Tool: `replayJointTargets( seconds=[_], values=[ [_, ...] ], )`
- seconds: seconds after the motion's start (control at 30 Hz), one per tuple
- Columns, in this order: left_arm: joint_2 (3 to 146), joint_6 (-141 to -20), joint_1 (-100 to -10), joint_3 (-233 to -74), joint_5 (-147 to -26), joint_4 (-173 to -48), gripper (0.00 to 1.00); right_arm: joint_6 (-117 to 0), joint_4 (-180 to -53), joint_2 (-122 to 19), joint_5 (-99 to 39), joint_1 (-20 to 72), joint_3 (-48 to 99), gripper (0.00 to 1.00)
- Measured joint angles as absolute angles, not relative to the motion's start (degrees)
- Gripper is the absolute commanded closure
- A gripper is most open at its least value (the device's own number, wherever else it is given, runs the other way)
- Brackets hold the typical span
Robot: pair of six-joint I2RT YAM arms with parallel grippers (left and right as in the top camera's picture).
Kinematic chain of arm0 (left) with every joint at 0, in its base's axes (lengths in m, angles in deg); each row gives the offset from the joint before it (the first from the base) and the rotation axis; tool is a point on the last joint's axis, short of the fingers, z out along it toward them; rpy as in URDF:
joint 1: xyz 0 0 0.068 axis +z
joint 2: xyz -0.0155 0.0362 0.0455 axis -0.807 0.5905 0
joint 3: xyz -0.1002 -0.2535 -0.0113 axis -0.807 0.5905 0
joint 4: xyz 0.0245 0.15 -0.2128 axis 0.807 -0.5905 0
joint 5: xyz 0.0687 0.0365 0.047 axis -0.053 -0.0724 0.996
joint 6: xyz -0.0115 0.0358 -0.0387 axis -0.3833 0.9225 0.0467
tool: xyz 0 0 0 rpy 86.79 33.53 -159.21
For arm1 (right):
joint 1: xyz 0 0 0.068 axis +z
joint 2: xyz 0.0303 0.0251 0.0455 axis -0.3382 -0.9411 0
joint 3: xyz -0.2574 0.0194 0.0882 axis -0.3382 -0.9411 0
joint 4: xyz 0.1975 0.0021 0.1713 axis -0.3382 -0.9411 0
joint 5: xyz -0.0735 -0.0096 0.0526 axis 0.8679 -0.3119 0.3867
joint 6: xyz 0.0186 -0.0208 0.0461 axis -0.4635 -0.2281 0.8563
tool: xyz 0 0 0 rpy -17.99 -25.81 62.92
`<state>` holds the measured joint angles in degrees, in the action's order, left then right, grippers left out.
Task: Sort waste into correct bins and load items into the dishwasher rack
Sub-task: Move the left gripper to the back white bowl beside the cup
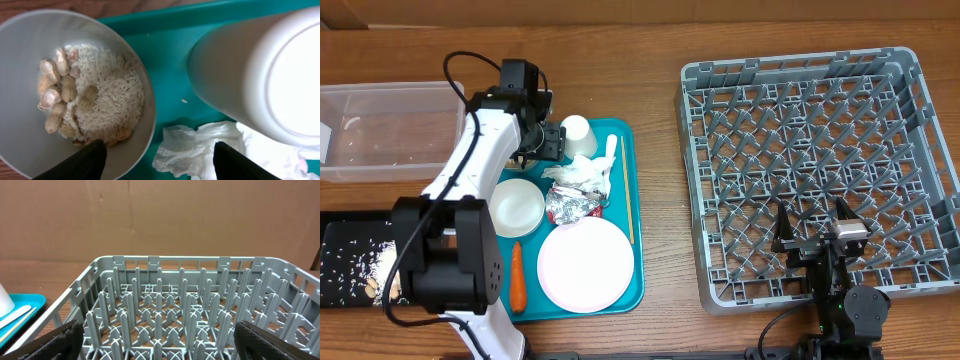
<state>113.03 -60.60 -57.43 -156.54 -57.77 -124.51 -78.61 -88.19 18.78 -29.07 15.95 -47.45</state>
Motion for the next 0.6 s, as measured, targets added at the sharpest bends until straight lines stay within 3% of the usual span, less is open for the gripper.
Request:
replayJointTargets(
  seconds=[0.17,0.47,0.6],
  values=[
    [115.33,-60.35,-56.73,-156.54,-57.77,-124.54,0.30,-78.61,-88.19,18.78,-29.09,15.95,-47.45,0.00],
    [116.09,-59.68,-54.78,-156.54,-56.19,-124.34,0.50,-78.59,-88.24,18.78,-29.09,15.95,-47.45,0.00],
    [116.09,-59.07,-54.08,-156.54,-56.52,-124.36,0.53,-78.59,-88.19,18.78,-29.09,15.95,-47.45,0.00]
  ],
)
